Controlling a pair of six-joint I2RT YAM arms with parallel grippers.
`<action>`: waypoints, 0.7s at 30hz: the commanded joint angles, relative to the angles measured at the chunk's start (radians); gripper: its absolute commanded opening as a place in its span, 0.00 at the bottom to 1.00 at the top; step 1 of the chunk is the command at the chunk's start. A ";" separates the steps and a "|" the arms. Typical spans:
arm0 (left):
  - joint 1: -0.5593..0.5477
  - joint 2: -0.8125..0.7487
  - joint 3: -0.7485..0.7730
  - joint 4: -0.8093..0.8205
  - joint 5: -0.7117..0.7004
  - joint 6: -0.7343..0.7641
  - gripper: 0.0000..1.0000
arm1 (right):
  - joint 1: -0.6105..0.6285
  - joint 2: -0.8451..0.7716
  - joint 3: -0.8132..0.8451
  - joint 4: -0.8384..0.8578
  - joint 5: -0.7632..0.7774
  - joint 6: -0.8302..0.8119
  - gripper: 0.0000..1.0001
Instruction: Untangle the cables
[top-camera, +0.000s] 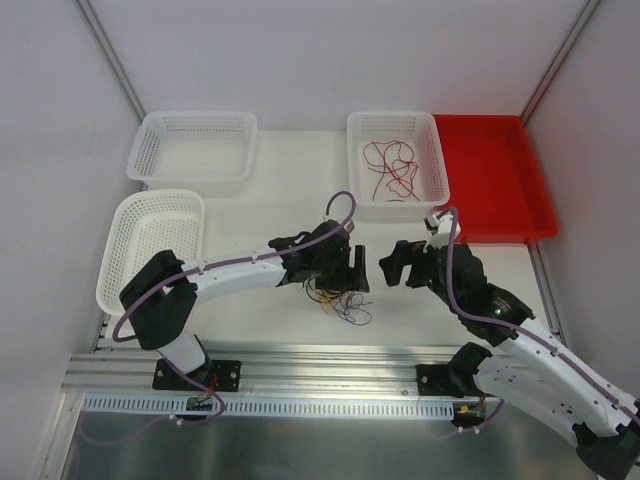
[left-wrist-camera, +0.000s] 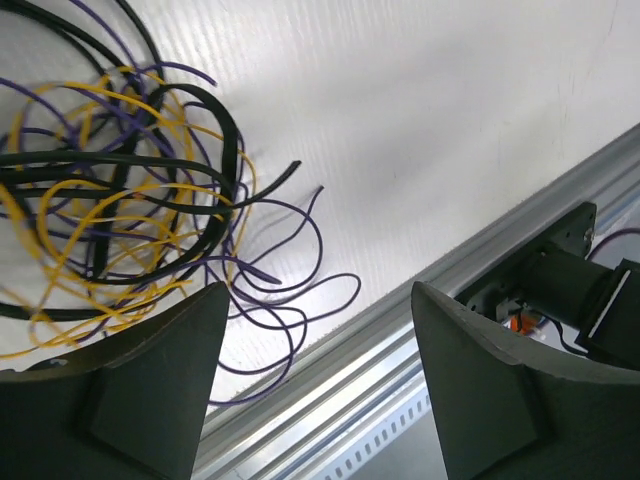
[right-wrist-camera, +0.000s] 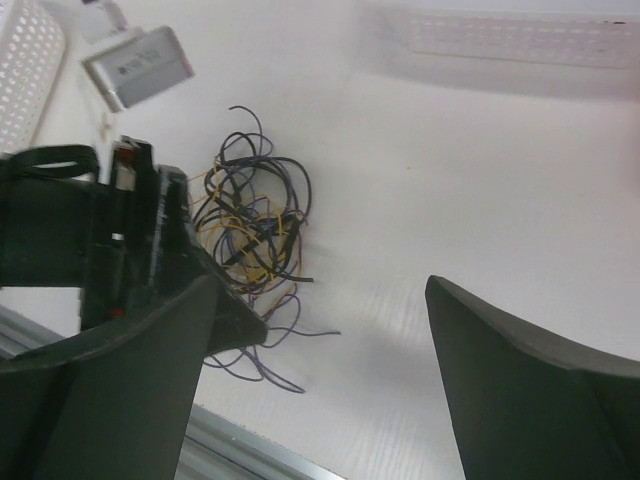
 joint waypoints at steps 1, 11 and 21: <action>0.005 -0.106 -0.020 -0.019 -0.106 0.013 0.75 | 0.000 -0.023 0.038 -0.084 0.092 -0.066 0.89; 0.028 -0.264 -0.049 -0.252 -0.396 0.060 0.68 | 0.000 0.035 0.049 -0.058 0.037 -0.065 0.89; 0.106 -0.162 -0.028 -0.262 -0.384 -0.036 0.46 | 0.002 0.081 0.024 -0.028 -0.029 -0.046 0.89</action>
